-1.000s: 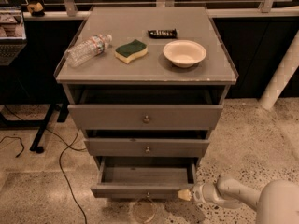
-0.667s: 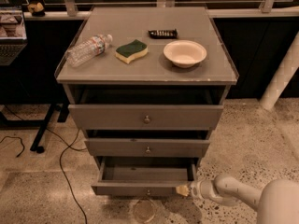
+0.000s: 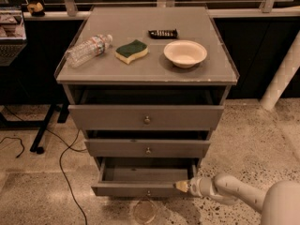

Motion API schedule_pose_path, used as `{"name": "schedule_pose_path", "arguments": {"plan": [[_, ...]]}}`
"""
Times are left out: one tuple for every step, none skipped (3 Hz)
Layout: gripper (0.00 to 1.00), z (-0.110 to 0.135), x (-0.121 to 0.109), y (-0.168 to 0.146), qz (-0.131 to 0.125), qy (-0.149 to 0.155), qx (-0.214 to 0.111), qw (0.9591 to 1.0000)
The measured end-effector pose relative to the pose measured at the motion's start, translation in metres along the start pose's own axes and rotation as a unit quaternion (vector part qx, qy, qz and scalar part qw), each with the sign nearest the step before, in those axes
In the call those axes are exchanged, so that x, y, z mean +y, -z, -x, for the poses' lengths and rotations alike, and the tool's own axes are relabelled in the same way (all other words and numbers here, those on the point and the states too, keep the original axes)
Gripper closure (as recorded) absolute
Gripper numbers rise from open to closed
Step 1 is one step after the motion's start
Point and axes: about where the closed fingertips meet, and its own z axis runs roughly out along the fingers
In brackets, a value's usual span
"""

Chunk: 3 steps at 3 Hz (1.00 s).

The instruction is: Close bottom drawer

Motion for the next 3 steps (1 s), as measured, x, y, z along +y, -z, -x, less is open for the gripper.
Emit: {"name": "schedule_pose_path", "arguments": {"plan": [[1.00, -0.019, 0.000, 0.011, 0.000, -0.016, 0.002, 0.9999], [1.00, -0.044, -0.007, 0.025, -0.007, -0.053, 0.003, 0.9986], [1.00, -0.064, -0.016, 0.028, -0.017, -0.080, 0.008, 0.9966]]}}
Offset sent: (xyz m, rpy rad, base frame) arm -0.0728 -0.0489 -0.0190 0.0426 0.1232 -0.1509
